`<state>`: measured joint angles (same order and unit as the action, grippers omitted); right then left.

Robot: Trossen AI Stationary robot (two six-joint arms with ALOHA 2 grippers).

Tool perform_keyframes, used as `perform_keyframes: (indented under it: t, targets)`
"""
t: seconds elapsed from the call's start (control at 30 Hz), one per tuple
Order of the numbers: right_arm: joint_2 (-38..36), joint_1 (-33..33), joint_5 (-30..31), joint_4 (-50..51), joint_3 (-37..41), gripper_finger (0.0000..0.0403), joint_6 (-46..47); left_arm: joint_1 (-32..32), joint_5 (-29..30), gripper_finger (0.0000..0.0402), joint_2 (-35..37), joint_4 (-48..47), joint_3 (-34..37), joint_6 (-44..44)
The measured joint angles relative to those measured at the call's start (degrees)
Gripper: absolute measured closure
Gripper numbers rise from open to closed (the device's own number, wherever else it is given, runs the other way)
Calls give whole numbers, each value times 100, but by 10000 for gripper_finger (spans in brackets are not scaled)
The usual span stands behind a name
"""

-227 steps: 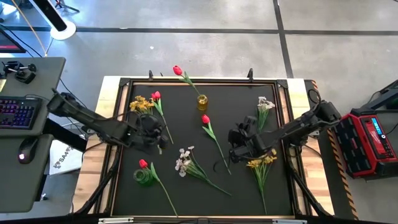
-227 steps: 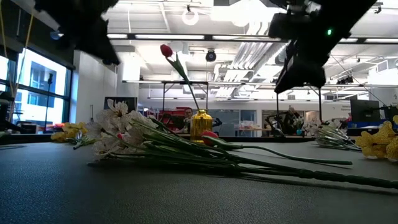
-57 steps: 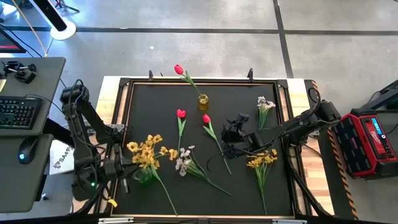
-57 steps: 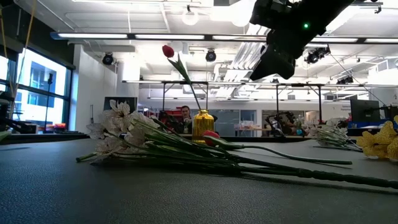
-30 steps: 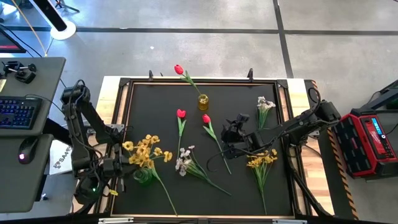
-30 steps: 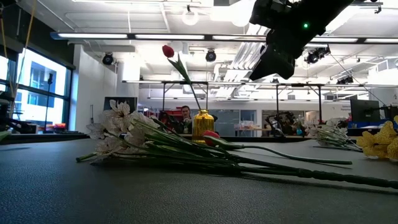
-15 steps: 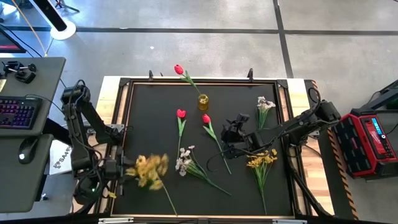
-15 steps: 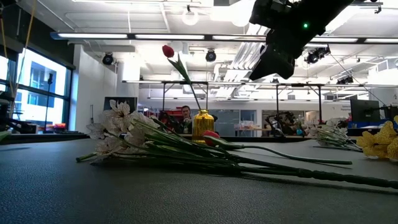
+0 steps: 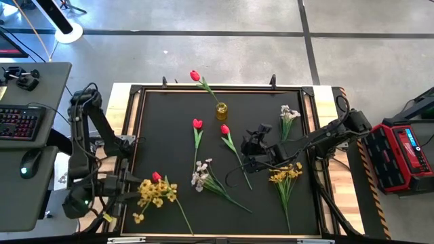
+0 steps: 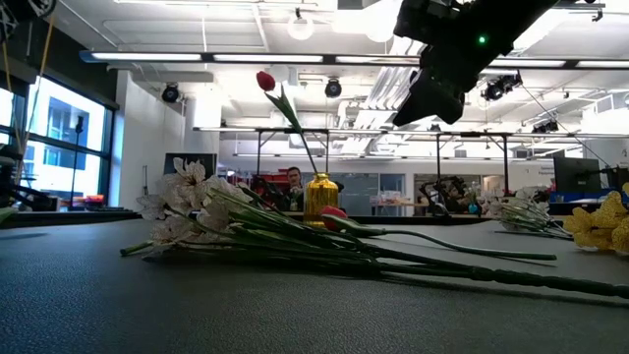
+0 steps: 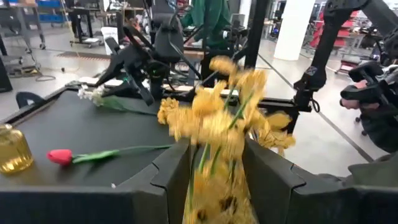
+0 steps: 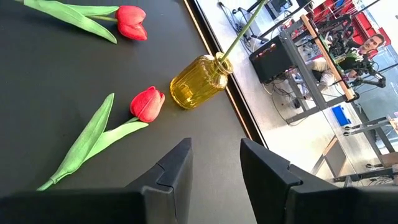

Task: Sort flowers into vase by color
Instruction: Put the yellow flowers into the green vase

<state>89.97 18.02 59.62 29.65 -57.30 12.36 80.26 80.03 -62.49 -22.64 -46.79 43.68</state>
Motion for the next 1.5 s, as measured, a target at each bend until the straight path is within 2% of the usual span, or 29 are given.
perform_keyframes:
  t: [0.17,0.33,0.5,0.6,0.87,1.07,1.17,1.33,1.5]
  targets:
    - [0,2,0,-62,0,285,-63,3,241,271,341,11,-121,-590]
    - [0,2,-40,-441,0,285,-471,-29,940,271,637,40,-587,-1346]
    - [-2,2,-68,-718,0,285,-817,-249,1012,271,806,426,-1146,-2441]
    - [-2,2,-68,-724,0,285,-835,-351,1011,271,811,606,-1230,-2785]
    - [-7,2,-185,-706,0,285,-835,-386,1003,278,231,933,-1197,-2628]
    - [-7,2,-204,-725,0,285,-835,-325,998,310,-366,2023,-1200,-3463]
    - [-7,2,-204,-725,0,285,-837,-281,997,325,-537,2012,-1200,-3565]
    - [-7,0,-204,-726,0,285,-837,-285,999,345,-610,1729,-1200,-3154]
    - [-7,1,-203,-726,0,285,-838,-275,992,349,-475,1683,-1200,-3130]
